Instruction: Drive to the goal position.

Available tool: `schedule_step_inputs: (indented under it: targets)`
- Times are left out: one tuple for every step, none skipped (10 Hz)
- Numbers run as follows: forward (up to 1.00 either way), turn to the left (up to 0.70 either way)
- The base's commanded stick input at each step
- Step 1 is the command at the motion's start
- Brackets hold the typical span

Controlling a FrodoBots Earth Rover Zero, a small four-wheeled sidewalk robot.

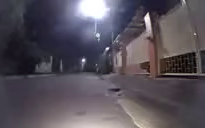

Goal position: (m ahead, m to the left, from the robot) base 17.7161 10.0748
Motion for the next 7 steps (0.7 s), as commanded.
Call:
schedule_step_inputs:
  targets:
    - [0.70, 0.00]
    - [0.70, 0.00]
    - [0.70, -0.25]
    - [0.70, -0.35]
    - [0.70, -0.12]
    - [0.70, 0.00]
    - [0.70, 0.00]
